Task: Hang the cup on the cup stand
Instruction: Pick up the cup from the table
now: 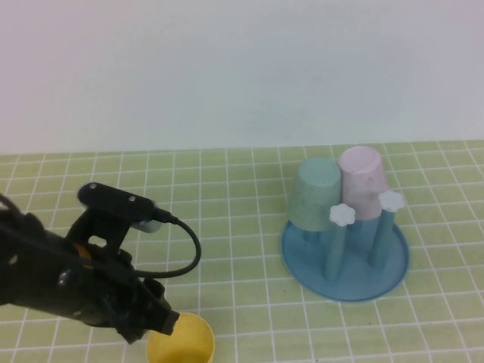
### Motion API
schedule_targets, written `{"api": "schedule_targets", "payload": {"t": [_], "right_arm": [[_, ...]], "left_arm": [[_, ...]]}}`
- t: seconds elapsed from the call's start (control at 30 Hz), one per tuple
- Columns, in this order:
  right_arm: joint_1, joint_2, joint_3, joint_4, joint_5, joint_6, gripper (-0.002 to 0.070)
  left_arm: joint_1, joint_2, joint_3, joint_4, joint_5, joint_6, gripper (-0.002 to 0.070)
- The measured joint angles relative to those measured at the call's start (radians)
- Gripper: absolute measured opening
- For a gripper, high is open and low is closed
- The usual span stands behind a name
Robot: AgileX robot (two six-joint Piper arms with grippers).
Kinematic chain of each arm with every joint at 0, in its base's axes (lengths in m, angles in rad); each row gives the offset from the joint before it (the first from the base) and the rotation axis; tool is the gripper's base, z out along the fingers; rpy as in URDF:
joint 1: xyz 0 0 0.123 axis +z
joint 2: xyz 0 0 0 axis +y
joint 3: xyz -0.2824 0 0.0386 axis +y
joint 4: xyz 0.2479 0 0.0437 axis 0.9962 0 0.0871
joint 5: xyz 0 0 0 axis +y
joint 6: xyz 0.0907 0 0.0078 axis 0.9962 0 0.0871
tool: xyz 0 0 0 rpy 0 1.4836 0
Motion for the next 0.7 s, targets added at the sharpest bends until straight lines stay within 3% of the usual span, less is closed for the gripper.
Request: {"api": "schedule_targets", "payload": {"t": [0.2, 0.6, 0.63, 0.7], "right_arm": [[0.0, 0.0, 0.0, 0.0, 0.0, 0.0, -0.0002], [0.0, 0.0, 0.0, 0.0, 0.0, 0.0, -0.0001], [0.0, 0.0, 0.0, 0.0, 0.0, 0.0, -0.0001], [0.0, 0.0, 0.0, 0.0, 0.0, 0.0, -0.0001]], "left_arm": [[0.0, 0.089, -0.033, -0.006, 0.048, 0.055, 0.0321], [0.0, 0.229, -0.034, 0.007, -0.03, 0.07, 0.0308], [0.0, 0.238, -0.034, 0.003, -0.035, 0.07, 0.0284], [0.0, 0.255, -0.034, 0.003, -0.04, 0.07, 0.0171]]}}
